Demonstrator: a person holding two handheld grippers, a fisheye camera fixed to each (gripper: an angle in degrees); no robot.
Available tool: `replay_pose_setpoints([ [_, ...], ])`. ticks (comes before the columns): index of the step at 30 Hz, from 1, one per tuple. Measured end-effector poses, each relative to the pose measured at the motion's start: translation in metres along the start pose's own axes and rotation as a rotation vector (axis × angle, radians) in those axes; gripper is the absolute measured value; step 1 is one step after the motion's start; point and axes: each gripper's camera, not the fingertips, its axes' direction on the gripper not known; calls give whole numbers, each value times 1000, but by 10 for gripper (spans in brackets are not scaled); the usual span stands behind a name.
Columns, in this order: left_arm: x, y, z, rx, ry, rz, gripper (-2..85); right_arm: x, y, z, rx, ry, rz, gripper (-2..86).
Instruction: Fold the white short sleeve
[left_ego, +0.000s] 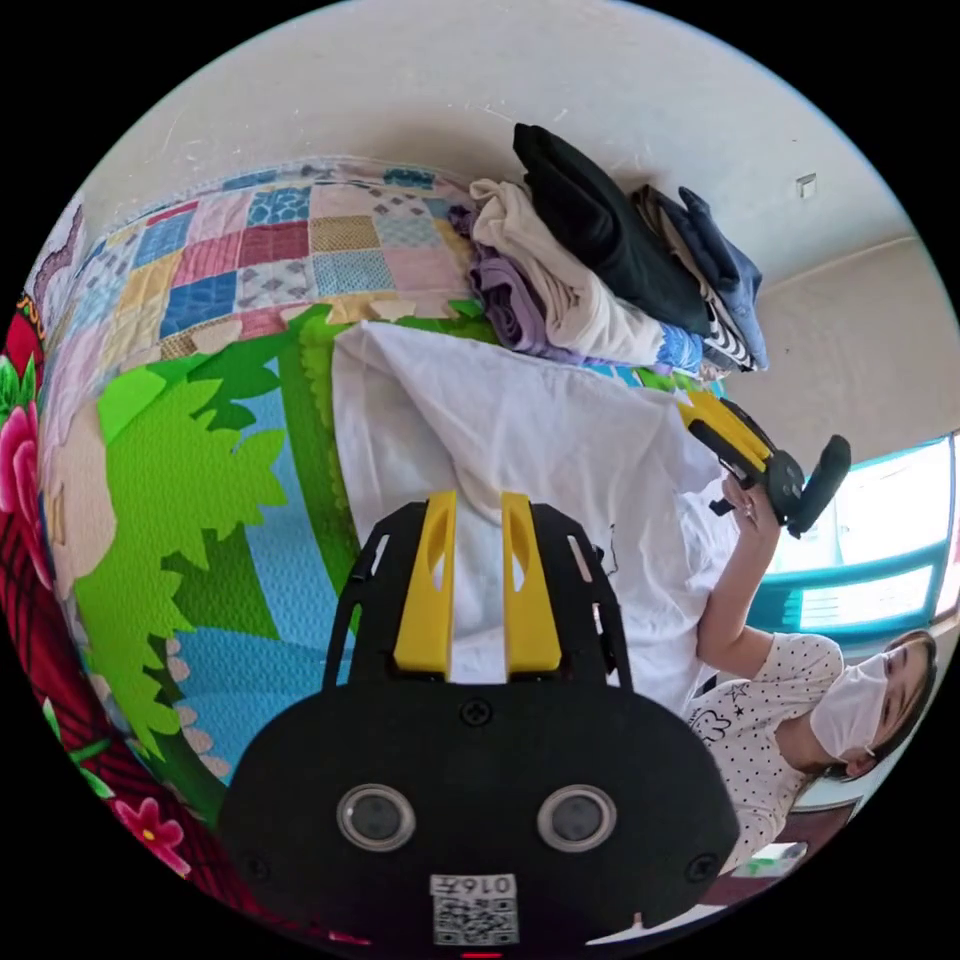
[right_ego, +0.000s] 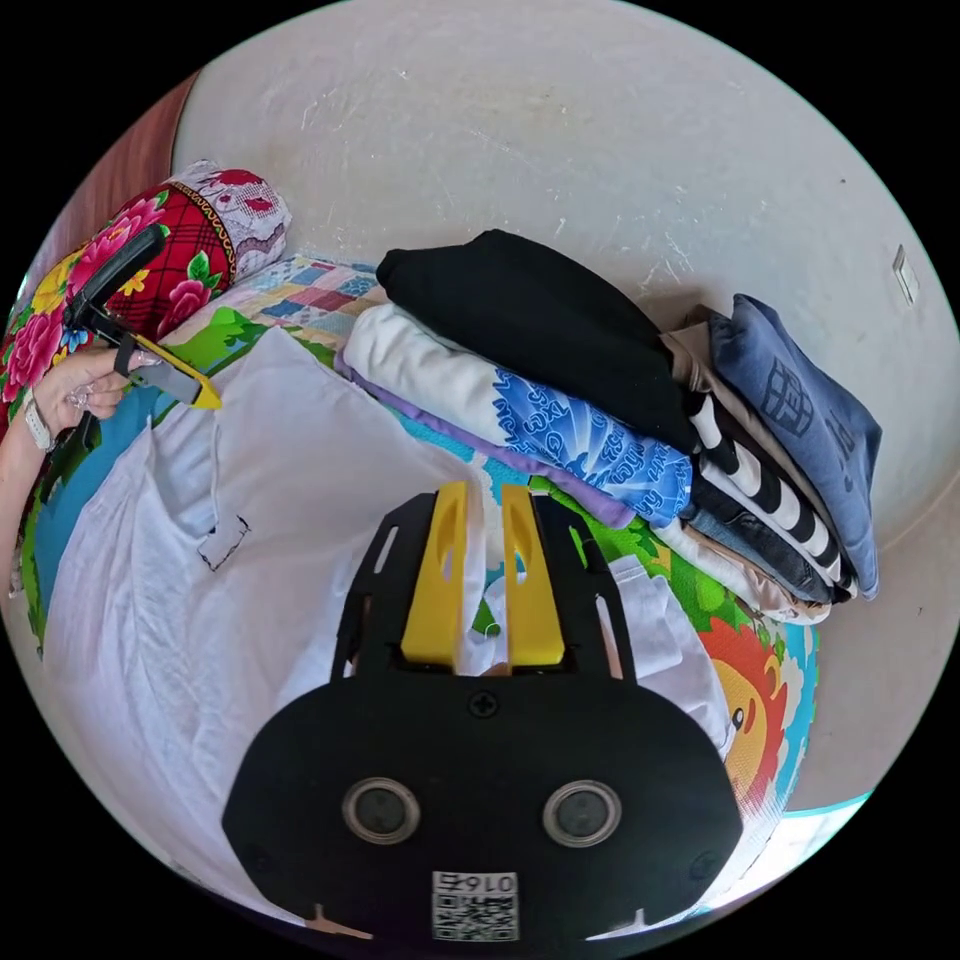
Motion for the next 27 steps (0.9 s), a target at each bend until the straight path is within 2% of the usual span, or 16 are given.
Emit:
replay_pose_setpoints([
  [3,9,-4,2,20,-59,1,4,-1,-2,-29,111,-24,31,77],
  [6,24,-10,-6,29,-69,-9,-6,-18,-2,-54,225,-135,-45,70],
  [8,31,-14,-12,24,-31,-27,-8,-52,-7,-53,207,-313,-225,64],
  [10,41,-17,-18,37,19,-38,-9,-85,-12,-46,166,-387,-348,70],
  [14,68,-25,-20,37,137,-41,-8,-149,-16,-28,139,-365,-469,87],
  [19,91,-28,-11,14,126,-18,3,-170,-18,-5,133,-237,-407,38],
  [24,85,-10,-3,4,-31,-30,52,-129,-22,5,132,-387,-262,3],
  [27,79,5,9,-15,27,-32,70,-97,-21,16,124,-488,-172,0],
])
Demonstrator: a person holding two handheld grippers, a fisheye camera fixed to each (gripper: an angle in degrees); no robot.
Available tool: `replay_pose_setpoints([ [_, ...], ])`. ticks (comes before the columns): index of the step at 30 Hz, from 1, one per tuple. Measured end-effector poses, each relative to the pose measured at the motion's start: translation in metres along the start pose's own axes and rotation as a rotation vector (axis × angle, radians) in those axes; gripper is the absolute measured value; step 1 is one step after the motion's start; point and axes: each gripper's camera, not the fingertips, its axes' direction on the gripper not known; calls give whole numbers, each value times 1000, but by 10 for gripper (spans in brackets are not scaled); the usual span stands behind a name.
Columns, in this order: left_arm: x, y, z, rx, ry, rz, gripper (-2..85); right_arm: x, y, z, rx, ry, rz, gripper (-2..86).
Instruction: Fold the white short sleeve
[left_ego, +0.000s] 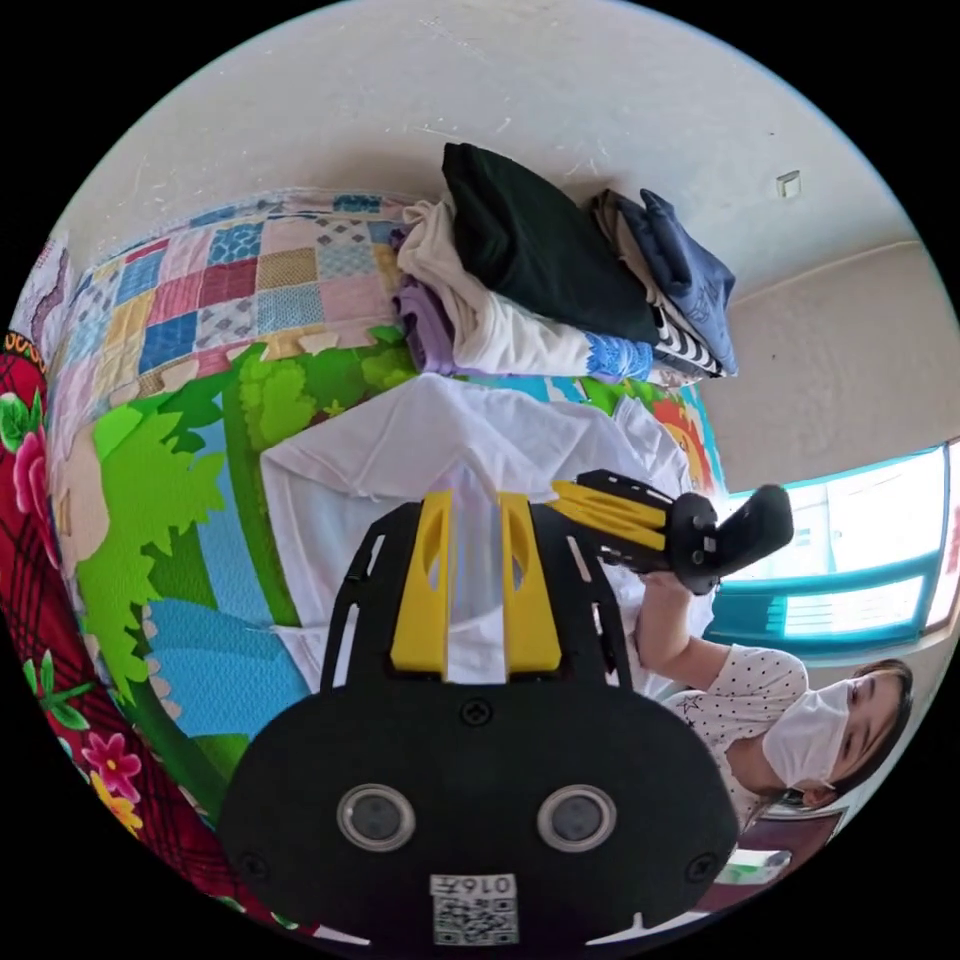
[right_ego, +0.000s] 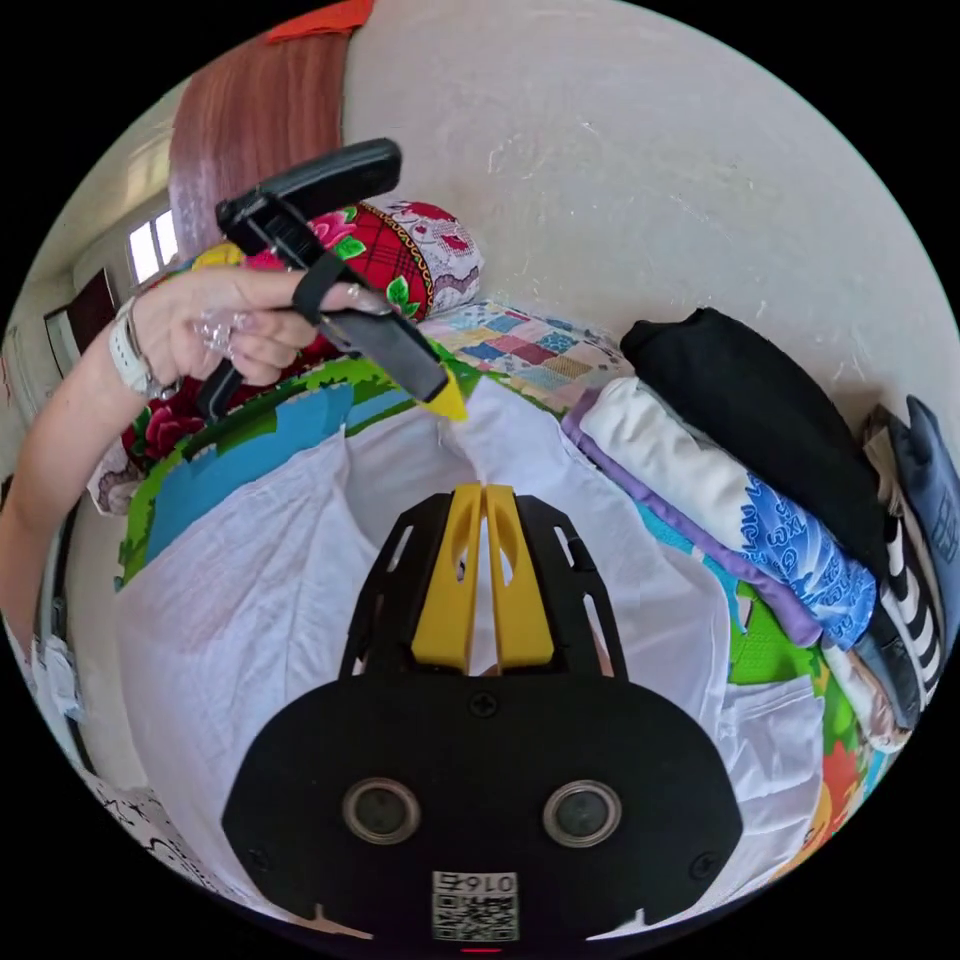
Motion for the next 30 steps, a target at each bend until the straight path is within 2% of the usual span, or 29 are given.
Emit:
replay_pose_setpoints([
  [5,-12,13,37,-5,149,-36,75,35,13,-6,44,-98,81,-2],
  [9,-30,9,42,131,191,-124,72,43,20,-7,52,-115,62,-3],
  [16,-9,-8,-1,332,28,-123,63,66,36,-10,86,-150,75,-2],
  [19,16,-13,5,212,-59,-71,62,78,42,-3,68,-147,105,-2],
  [22,58,0,32,80,-270,72,69,86,47,2,47,-117,130,-2],
  [24,103,25,64,34,-415,274,84,89,50,6,33,-106,137,-2],
  [30,218,118,146,141,-666,660,93,95,58,13,23,-104,142,-2],
])
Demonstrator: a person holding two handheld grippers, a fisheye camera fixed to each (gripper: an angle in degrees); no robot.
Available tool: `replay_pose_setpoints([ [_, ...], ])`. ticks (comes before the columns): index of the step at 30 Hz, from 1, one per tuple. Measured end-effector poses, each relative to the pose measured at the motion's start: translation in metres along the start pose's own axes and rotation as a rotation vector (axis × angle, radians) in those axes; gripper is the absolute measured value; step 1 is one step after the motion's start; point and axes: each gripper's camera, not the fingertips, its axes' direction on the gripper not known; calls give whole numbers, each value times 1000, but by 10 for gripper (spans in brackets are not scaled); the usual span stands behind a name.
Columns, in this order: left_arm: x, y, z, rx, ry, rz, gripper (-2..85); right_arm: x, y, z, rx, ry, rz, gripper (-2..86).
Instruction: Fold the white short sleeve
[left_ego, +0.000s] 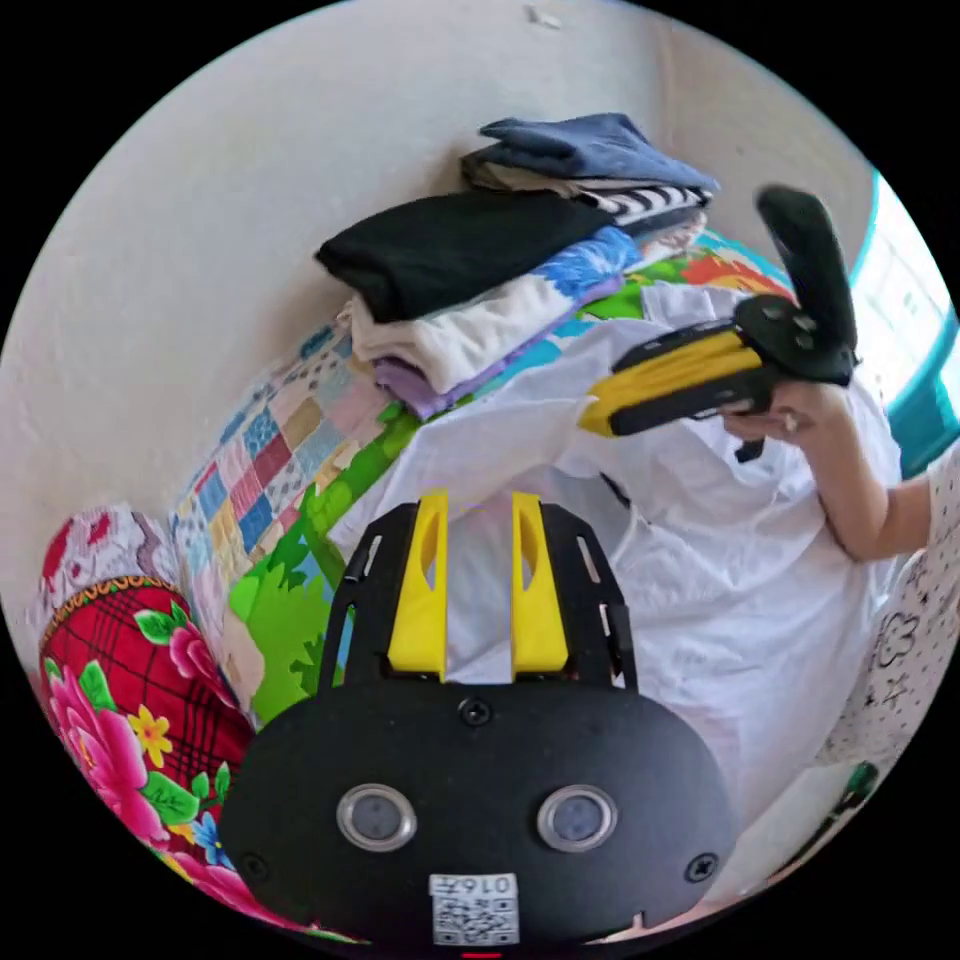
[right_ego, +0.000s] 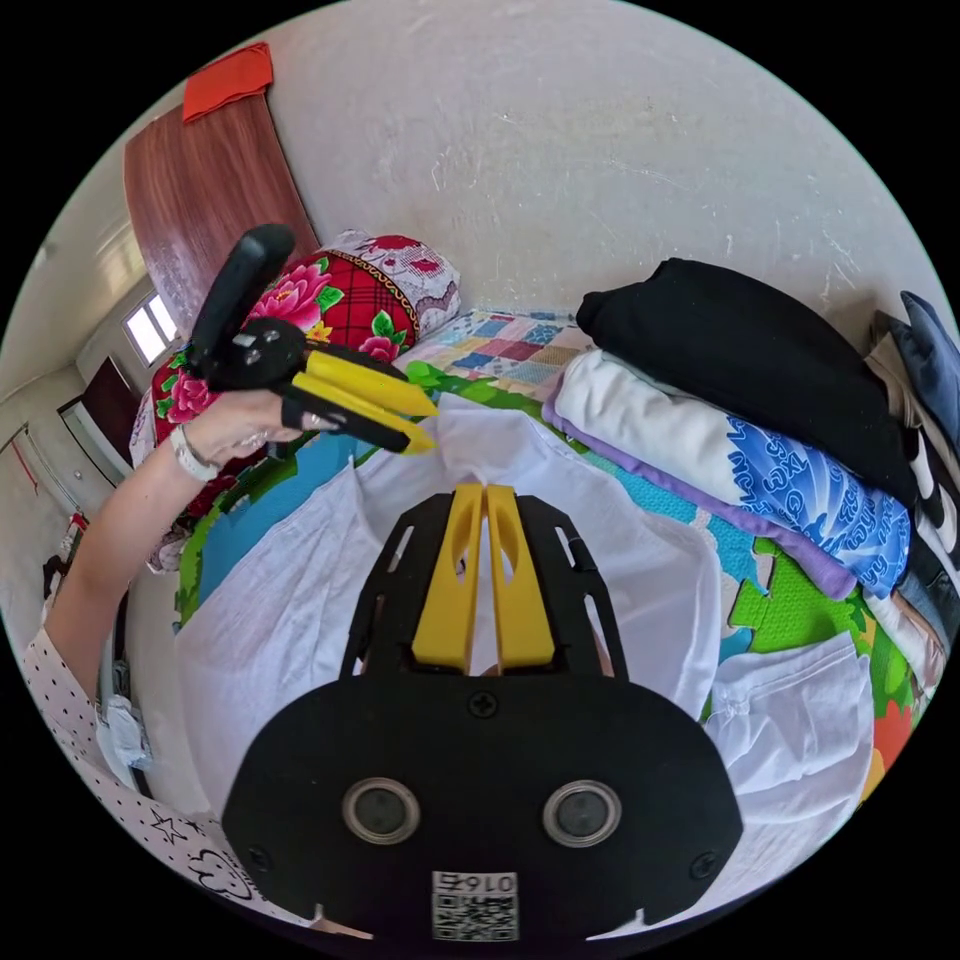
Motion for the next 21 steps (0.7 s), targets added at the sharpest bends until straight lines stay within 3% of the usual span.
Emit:
replay_pose_setpoints([
  [5,79,-5,13,-6,-199,47,84,7,6,1,4,-20,7,-1],
  [10,80,-18,34,-24,-165,-111,80,6,10,1,15,-27,0,-1],
  [15,80,-34,46,-24,-265,-174,61,5,14,3,17,-35,-6,-1],
  [21,78,-58,31,-138,-327,180,-6,4,18,7,13,-34,-1,0],
])
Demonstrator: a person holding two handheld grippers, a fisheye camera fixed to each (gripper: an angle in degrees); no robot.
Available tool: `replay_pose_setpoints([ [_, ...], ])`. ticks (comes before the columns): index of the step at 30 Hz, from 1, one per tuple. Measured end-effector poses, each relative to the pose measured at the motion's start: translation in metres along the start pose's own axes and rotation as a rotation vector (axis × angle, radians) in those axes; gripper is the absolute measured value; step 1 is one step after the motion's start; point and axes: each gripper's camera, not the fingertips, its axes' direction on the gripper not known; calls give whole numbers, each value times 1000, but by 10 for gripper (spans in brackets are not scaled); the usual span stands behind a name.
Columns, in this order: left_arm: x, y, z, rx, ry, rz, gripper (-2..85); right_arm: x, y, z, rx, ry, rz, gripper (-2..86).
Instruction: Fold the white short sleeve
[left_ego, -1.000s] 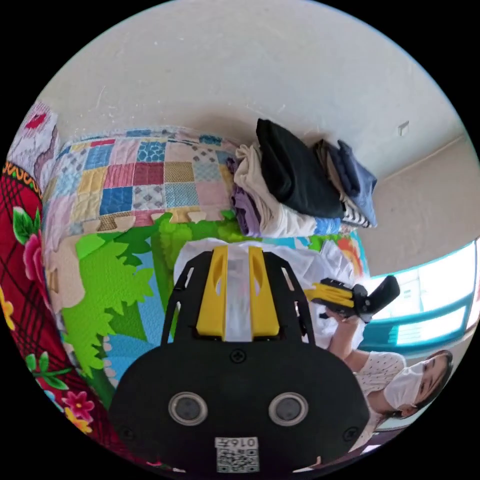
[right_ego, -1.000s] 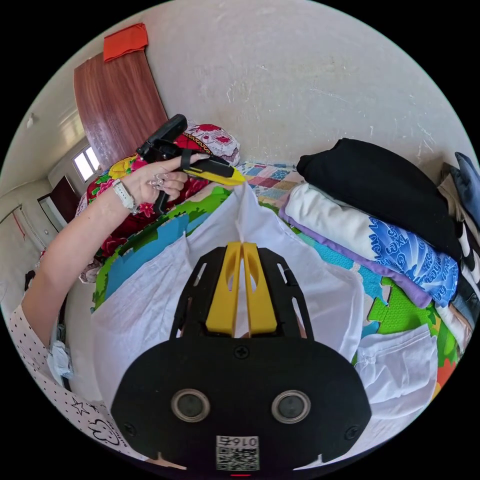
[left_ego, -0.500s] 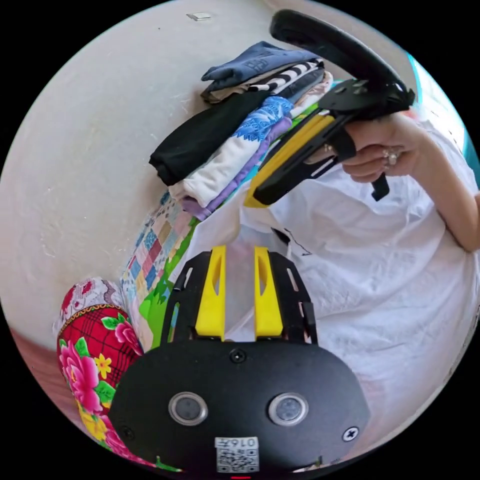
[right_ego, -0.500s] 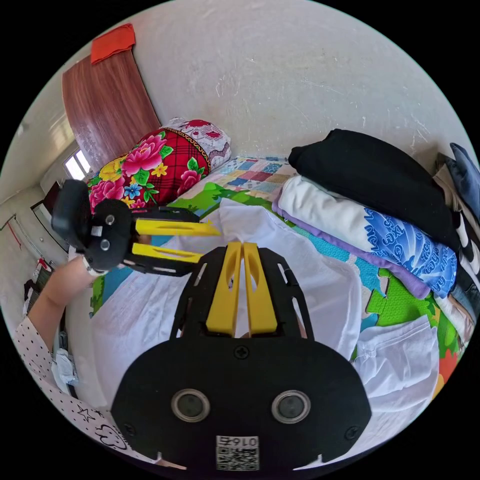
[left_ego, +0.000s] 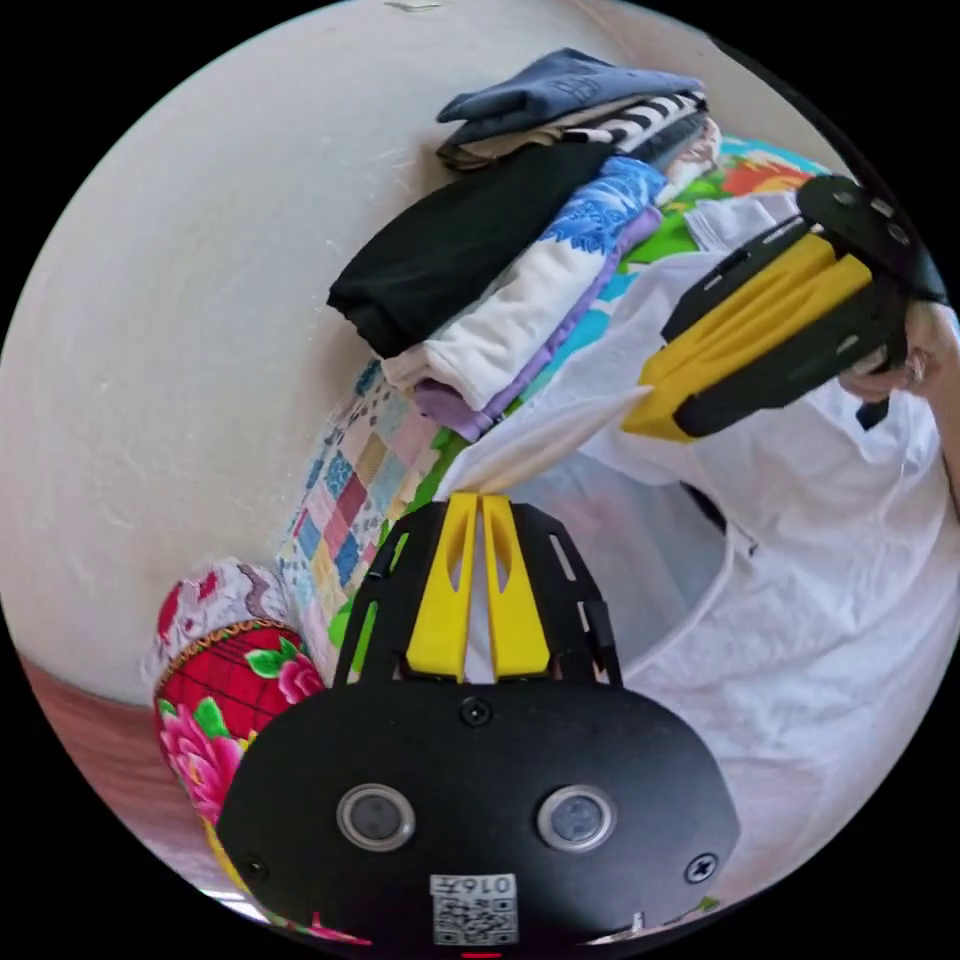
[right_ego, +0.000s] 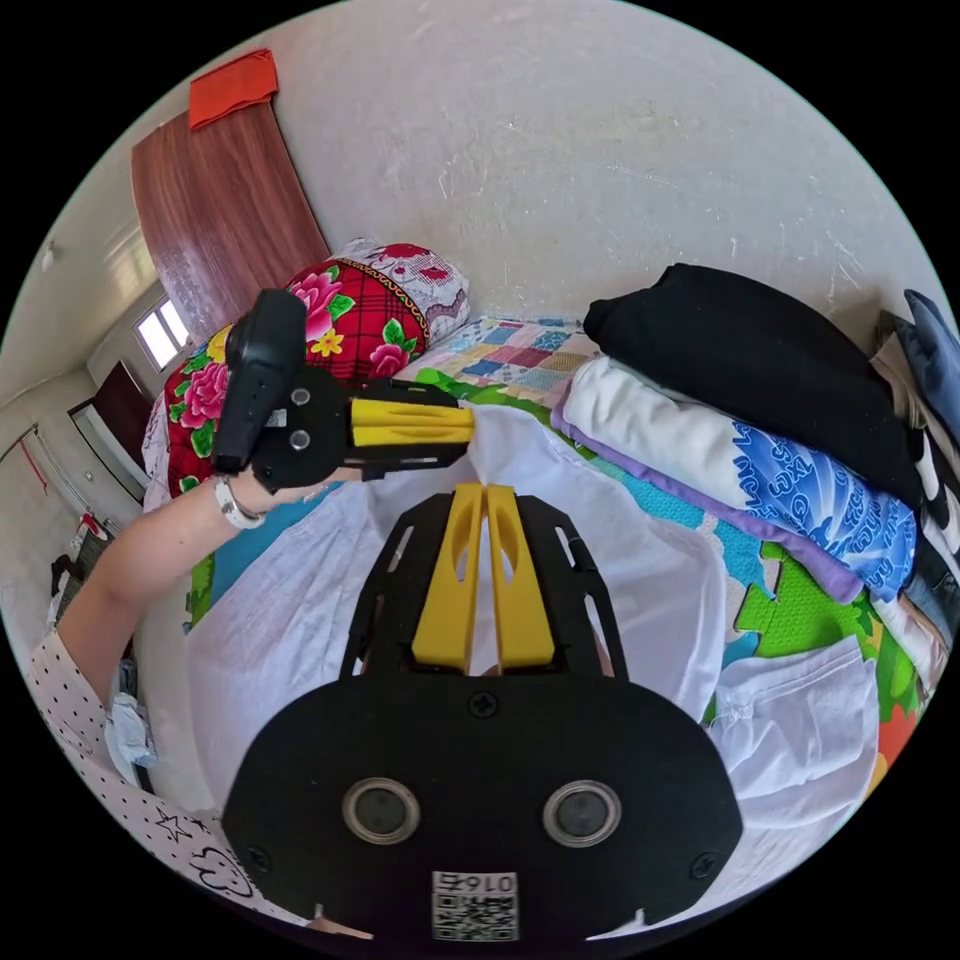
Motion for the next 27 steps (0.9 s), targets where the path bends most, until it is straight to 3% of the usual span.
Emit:
replay_pose_setpoints([
  [9,-16,16,-27,-249,58,353,-9,-30,1,18,-60,-40,-97,7],
  [13,0,46,5,-422,103,400,-9,-46,3,30,-135,-22,-149,13],
  [16,-14,68,26,-465,93,276,-8,-43,5,26,-128,-24,-128,17],
  [19,-45,81,20,-352,176,126,-6,-33,7,22,-131,1,-81,19],
  [24,-123,107,7,-85,557,-39,7,-19,13,9,-114,151,-6,25],
  [27,-182,128,12,70,667,-207,31,-17,16,-2,-126,213,12,34],
])
